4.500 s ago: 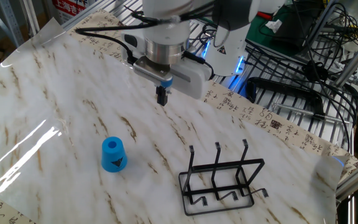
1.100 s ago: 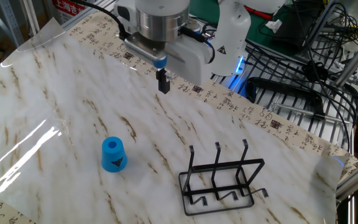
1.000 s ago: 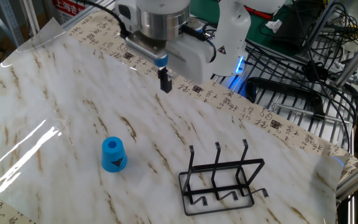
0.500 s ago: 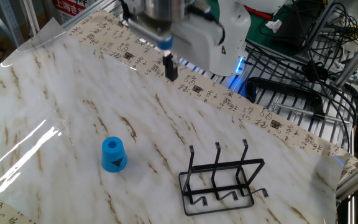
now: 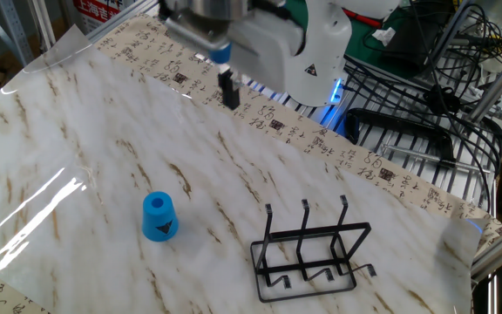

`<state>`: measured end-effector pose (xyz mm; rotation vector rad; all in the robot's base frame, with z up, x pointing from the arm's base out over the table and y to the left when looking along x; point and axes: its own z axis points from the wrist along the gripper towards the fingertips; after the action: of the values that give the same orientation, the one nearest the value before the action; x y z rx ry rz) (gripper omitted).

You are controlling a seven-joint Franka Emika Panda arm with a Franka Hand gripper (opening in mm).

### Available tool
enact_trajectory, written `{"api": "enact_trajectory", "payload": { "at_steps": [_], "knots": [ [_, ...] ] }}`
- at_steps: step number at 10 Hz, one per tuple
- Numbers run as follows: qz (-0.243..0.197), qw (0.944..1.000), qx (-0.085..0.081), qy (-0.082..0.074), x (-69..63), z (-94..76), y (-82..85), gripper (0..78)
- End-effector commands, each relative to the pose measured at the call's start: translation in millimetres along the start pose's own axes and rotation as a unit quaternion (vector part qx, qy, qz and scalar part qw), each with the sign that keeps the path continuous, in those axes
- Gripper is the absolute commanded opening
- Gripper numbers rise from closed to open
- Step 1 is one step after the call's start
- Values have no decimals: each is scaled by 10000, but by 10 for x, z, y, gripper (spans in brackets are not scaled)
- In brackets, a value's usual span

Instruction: Put the cup on the cup rack

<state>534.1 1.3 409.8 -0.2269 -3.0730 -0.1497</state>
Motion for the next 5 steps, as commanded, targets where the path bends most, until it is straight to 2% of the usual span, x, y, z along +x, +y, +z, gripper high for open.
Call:
{"api": "enact_trajectory", "payload": {
  "at_steps": [1, 2, 3, 4, 5],
  "knots": [
    [-300, 9993, 217, -47, -482, 826, -229, 0],
    [-373, 9988, 288, -118, -549, 1000, -208, 0],
    [-403, 9985, 320, -178, -584, 1100, -197, 0],
    [-486, 9975, 409, -323, -653, 1352, -179, 0],
    [-509, 9972, 425, -346, -663, 1395, -178, 0]
  ]
}}
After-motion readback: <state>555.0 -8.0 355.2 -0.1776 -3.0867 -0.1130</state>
